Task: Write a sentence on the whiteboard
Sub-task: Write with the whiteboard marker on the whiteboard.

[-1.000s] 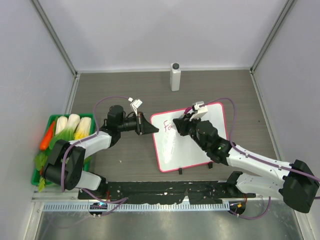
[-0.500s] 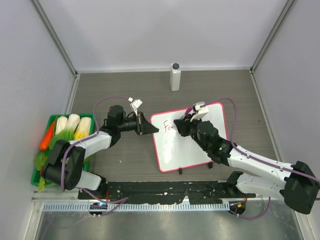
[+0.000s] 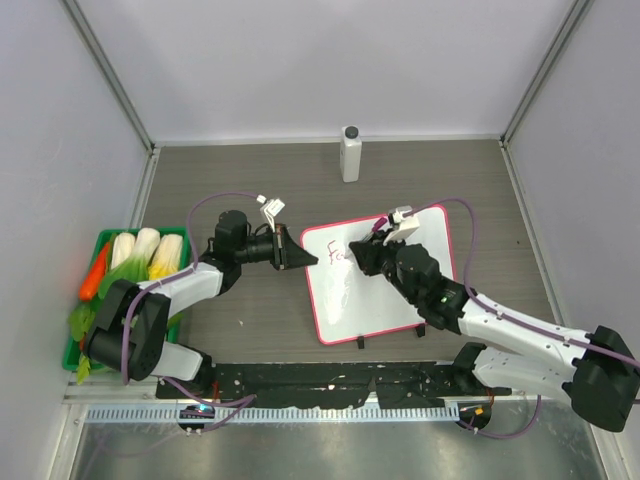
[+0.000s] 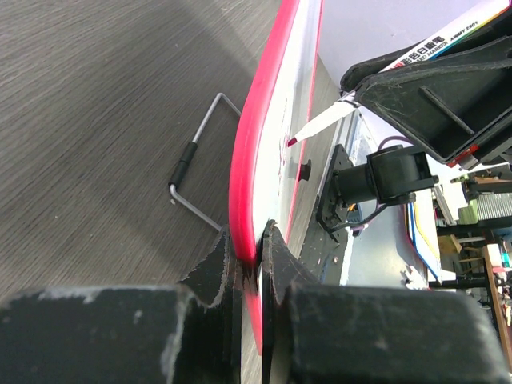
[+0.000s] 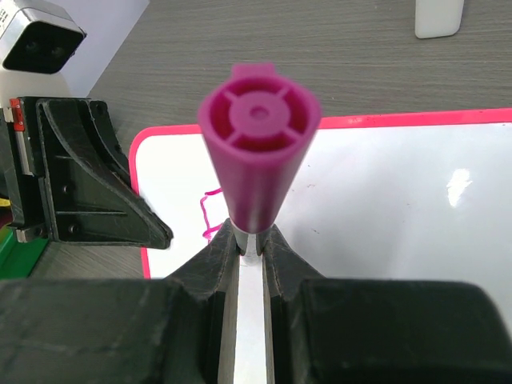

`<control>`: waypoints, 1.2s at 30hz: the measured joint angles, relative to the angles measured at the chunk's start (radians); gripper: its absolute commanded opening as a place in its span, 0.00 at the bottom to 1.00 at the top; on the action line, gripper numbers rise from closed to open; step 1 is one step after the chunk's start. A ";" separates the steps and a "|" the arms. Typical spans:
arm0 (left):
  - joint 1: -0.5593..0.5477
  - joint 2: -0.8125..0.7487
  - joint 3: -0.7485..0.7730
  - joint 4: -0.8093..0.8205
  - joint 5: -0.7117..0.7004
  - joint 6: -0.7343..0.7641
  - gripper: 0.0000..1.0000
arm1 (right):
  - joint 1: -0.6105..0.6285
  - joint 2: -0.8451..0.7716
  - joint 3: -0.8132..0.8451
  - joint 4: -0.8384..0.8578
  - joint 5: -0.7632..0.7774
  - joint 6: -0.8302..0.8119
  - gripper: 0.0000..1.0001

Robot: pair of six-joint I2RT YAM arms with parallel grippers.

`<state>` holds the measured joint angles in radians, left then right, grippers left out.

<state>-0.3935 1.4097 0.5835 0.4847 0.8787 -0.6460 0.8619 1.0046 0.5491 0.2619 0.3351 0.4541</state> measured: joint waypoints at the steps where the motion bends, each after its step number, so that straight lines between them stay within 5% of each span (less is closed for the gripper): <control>1: 0.000 -0.001 0.000 0.000 0.000 0.000 0.00 | 0.000 -0.005 0.000 -0.006 -0.001 0.000 0.01; 36: -0.008 -0.011 0.000 -0.009 -0.005 0.007 0.00 | -0.013 0.013 0.023 0.021 0.037 -0.010 0.01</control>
<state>-0.4019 1.3983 0.5835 0.4755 0.8742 -0.6392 0.8490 1.0172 0.5720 0.2829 0.3725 0.4438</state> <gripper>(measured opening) 0.080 0.174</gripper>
